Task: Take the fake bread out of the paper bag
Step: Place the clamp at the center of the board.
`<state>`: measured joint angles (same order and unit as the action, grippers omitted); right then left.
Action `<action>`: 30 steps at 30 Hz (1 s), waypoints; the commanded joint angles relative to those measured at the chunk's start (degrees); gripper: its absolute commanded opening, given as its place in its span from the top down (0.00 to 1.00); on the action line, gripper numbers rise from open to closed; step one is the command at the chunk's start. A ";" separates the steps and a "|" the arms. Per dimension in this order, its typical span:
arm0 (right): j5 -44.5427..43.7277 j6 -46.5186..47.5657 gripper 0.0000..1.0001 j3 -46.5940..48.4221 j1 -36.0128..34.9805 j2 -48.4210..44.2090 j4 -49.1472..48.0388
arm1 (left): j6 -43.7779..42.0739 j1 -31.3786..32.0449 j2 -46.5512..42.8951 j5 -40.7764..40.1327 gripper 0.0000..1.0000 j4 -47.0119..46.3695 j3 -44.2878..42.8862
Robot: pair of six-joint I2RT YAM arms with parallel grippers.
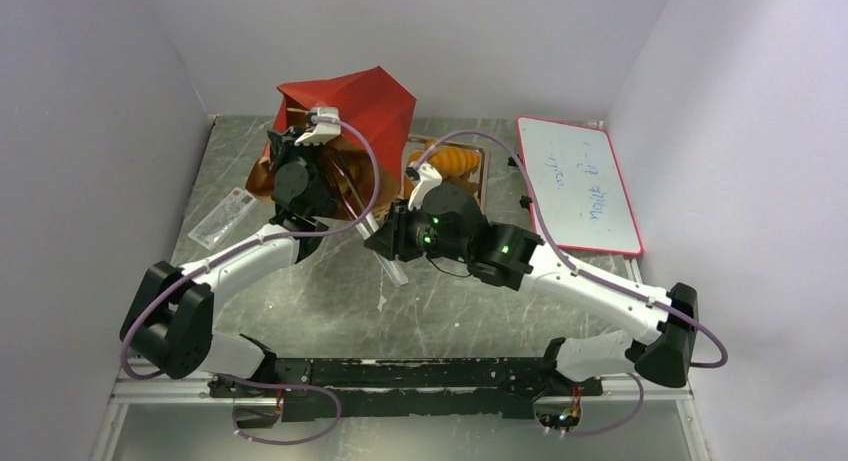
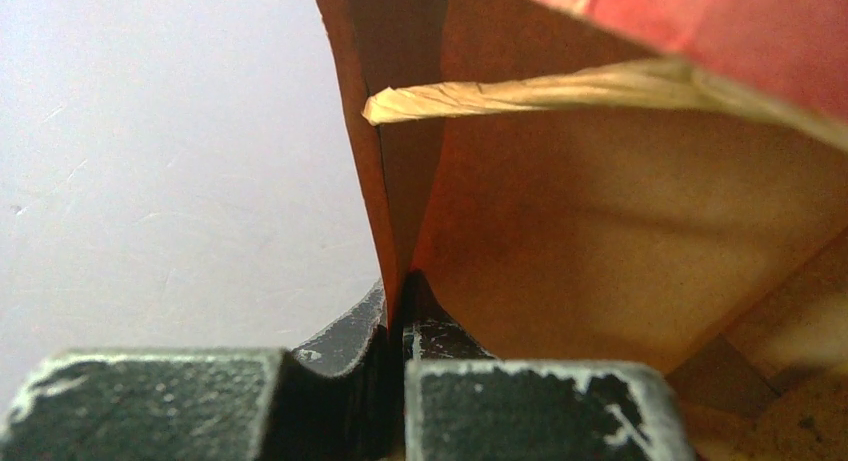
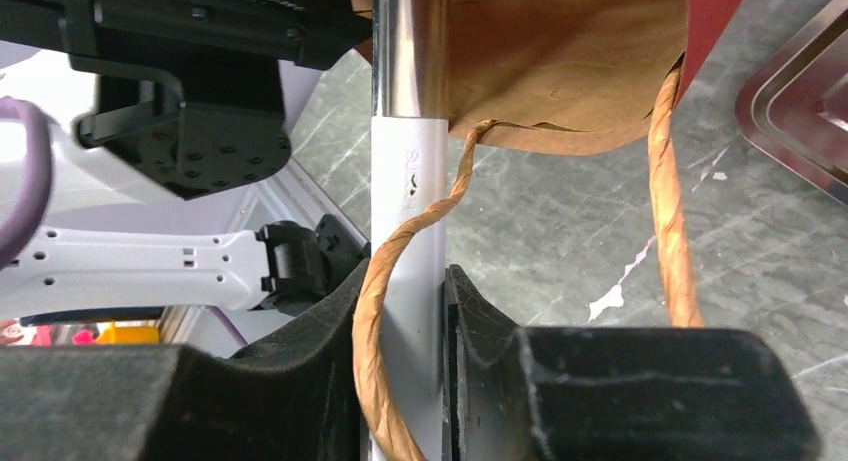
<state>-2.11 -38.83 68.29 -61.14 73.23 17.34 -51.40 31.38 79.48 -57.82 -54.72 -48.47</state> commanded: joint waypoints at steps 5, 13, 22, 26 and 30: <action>2.29 -2.23 0.78 0.73 0.73 -4.83 -2.83 | -3.23 -3.52 3.03 -0.08 0.93 -6.64 -1.33; 1.84 -2.85 0.78 -3.34 1.29 -8.73 -0.83 | 1.76 -6.99 3.17 1.79 0.93 -0.76 -3.52; 3.41 -3.82 0.76 -8.89 2.34 -11.69 -2.67 | 5.58 -8.09 2.89 2.79 0.93 5.18 -5.50; 4.82 -3.40 0.76 -10.02 2.28 -11.78 -3.65 | 5.32 -8.67 3.84 3.40 0.93 5.71 -6.84; 5.01 -2.05 0.74 -9.67 2.33 -12.38 -2.95 | 5.63 -9.35 4.88 3.53 0.93 6.39 -7.57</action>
<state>3.07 -42.06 58.74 -59.09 63.70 12.86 -45.98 25.52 83.18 -52.05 -49.32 -53.43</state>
